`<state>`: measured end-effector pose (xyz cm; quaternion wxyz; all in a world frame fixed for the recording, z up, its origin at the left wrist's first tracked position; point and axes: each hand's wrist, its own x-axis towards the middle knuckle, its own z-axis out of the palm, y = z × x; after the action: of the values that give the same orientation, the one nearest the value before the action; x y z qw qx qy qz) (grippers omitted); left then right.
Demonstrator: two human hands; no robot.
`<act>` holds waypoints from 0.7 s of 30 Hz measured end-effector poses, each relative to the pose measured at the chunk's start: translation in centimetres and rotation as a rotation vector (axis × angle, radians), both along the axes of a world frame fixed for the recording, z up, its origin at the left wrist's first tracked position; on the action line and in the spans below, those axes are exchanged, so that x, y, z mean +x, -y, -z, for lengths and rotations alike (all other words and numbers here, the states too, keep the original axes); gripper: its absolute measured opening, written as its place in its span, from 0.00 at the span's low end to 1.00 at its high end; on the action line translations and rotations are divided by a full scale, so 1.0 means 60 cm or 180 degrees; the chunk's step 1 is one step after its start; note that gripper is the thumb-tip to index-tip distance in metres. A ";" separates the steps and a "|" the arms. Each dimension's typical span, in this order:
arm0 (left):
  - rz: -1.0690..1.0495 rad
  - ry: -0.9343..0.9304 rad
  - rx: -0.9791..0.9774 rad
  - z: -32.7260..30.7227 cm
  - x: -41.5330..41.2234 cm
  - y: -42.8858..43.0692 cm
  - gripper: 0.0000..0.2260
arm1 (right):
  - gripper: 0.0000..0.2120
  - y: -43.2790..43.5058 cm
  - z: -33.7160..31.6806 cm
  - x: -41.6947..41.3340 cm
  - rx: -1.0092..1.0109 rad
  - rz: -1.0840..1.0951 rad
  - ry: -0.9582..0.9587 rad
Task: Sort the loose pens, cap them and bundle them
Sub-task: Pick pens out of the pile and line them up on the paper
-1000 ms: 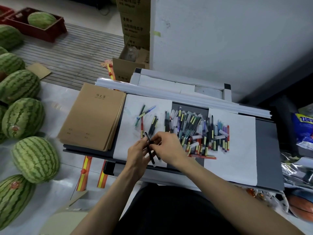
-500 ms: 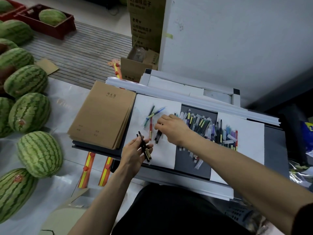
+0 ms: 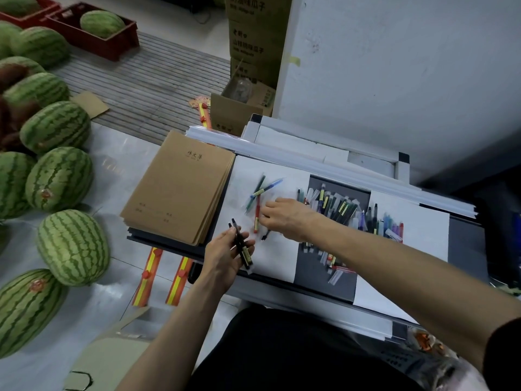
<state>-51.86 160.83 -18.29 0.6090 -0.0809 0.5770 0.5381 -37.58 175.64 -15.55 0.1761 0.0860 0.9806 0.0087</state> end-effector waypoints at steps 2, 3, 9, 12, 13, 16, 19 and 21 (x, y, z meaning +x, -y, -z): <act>-0.0040 0.0011 -0.0017 0.002 -0.001 0.000 0.10 | 0.14 -0.003 -0.002 0.001 -0.0036 -0.0007 -0.0020; -0.0052 0.0013 -0.0026 0.003 -0.002 0.000 0.10 | 0.14 -0.005 -0.004 0.002 -0.0056 0.0016 -0.0034; -0.0103 0.0080 -0.0068 0.003 -0.003 -0.004 0.09 | 0.17 -0.014 -0.009 0.005 -0.0134 0.0271 -0.0467; -0.0125 0.0139 0.0046 0.002 -0.004 -0.005 0.08 | 0.13 -0.013 -0.025 -0.003 -0.0487 0.1052 -0.0752; -0.0116 0.0159 0.0107 0.001 -0.005 -0.007 0.07 | 0.12 -0.010 -0.033 -0.006 -0.0729 0.1391 -0.0912; -0.0072 0.0201 0.0256 -0.005 -0.005 -0.013 0.07 | 0.06 0.003 -0.058 -0.018 -0.1424 0.2328 -0.1277; -0.0035 0.0243 0.0384 -0.010 -0.005 -0.022 0.06 | 0.04 0.010 -0.072 -0.027 -0.2074 0.3088 -0.1053; 0.0032 0.0258 0.0424 -0.013 -0.006 -0.026 0.08 | 0.05 0.017 -0.070 -0.029 -0.2520 0.3424 -0.0845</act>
<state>-52.20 162.38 -17.53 0.6386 -0.0591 0.5152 0.5686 -39.31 174.64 -11.35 0.0523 0.4911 0.7439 -0.4502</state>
